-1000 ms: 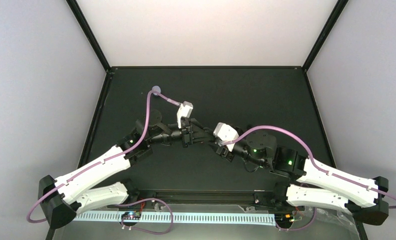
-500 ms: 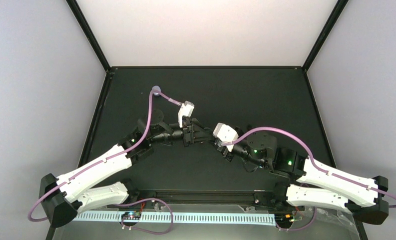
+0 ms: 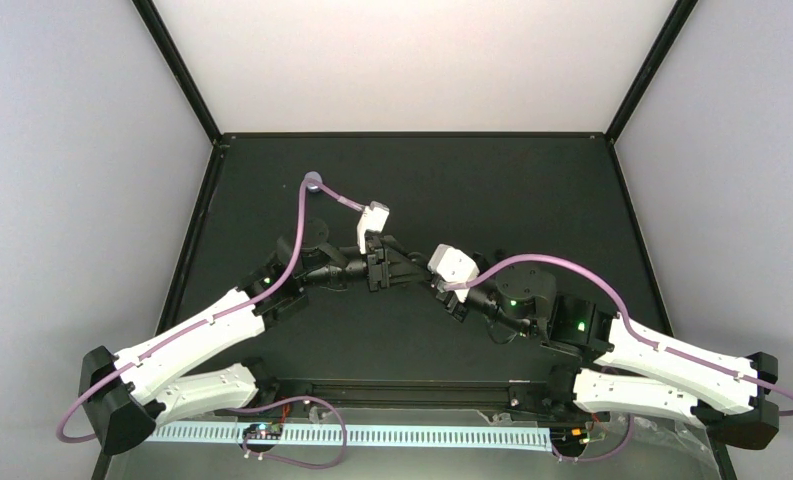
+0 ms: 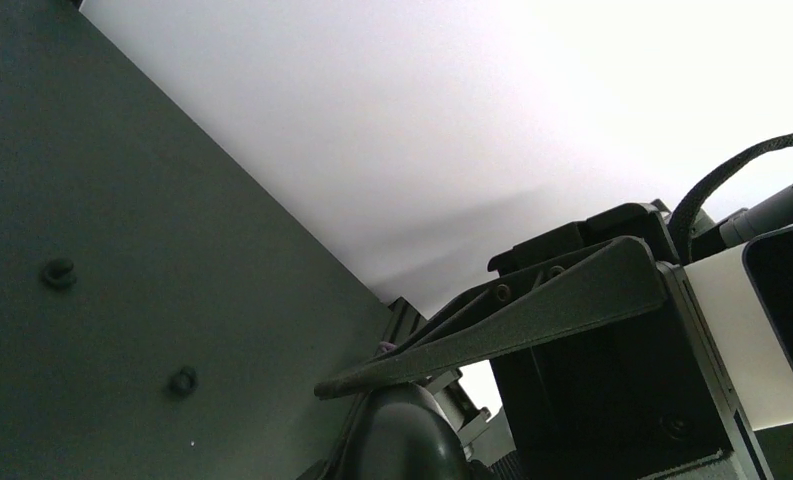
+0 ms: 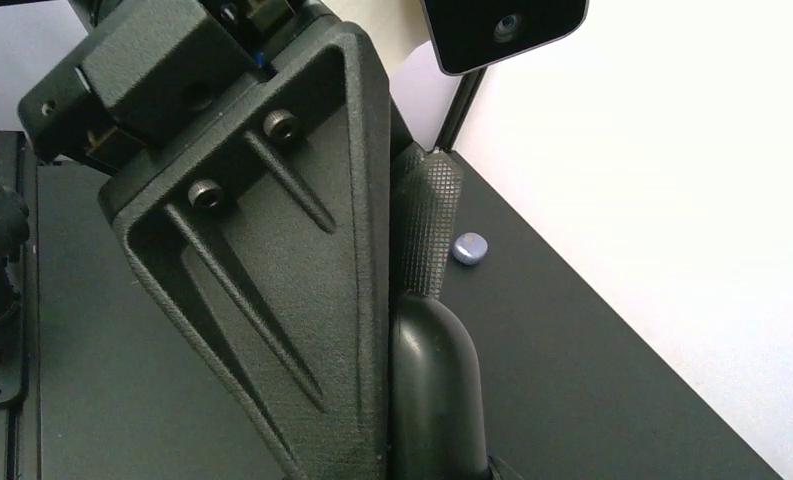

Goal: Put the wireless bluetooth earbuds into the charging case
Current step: Open the charging case.

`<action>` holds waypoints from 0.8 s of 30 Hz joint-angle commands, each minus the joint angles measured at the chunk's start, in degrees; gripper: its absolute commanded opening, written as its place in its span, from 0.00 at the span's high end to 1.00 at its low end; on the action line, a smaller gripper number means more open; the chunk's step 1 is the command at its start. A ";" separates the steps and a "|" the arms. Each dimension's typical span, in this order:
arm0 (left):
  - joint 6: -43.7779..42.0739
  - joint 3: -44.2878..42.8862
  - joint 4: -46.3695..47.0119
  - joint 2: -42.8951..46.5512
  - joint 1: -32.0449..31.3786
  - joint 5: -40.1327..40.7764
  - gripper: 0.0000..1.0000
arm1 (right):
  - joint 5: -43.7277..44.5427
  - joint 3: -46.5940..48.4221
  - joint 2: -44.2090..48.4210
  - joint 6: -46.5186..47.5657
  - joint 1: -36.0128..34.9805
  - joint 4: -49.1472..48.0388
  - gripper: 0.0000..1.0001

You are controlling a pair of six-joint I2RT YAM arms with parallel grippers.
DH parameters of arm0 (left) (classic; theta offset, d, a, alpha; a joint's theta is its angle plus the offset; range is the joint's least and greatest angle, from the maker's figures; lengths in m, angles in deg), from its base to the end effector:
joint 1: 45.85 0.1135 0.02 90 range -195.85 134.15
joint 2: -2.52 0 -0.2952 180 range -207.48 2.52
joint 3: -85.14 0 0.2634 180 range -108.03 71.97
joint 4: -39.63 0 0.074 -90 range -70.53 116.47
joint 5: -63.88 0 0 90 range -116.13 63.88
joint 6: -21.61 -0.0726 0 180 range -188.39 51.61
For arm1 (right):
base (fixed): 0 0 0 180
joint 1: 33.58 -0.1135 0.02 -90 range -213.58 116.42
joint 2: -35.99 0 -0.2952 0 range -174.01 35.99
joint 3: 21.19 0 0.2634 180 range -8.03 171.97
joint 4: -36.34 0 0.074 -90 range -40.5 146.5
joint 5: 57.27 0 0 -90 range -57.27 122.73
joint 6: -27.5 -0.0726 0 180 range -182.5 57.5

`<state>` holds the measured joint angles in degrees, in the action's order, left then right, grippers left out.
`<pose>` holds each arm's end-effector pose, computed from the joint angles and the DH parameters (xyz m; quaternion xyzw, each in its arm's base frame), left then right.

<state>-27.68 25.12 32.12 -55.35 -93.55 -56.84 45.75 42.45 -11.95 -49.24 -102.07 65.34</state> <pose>0.1489 -0.2188 0.3606 0.2215 0.7008 -0.5931 0.3288 0.0947 0.1956 0.3706 -0.4567 0.6352 0.2070 0.5875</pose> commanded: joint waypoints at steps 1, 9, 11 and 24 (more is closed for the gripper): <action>0.49 -1.62 -0.84 0.56 -0.04 -1.45 0.68 | 2.89 -0.40 0.91 0.93 -0.13 -2.22 0.72; 0.21 -1.71 -0.44 0.75 -0.09 -2.35 0.98 | 2.88 -0.22 0.77 0.85 -0.14 -1.94 0.71; -0.36 -1.63 -0.75 1.26 -0.02 -1.38 0.98 | 1.83 0.71 0.59 -0.16 -0.15 -1.03 0.66; -17.75 3.58 5.70 12.91 0.33 -1.62 0.98 | -3.08 6.20 8.54 -14.28 0.04 4.69 0.13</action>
<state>-37.34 27.05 33.93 -45.56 -93.44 -54.92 45.09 45.88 -6.56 -58.09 -102.07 69.86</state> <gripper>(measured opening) 0.224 0.855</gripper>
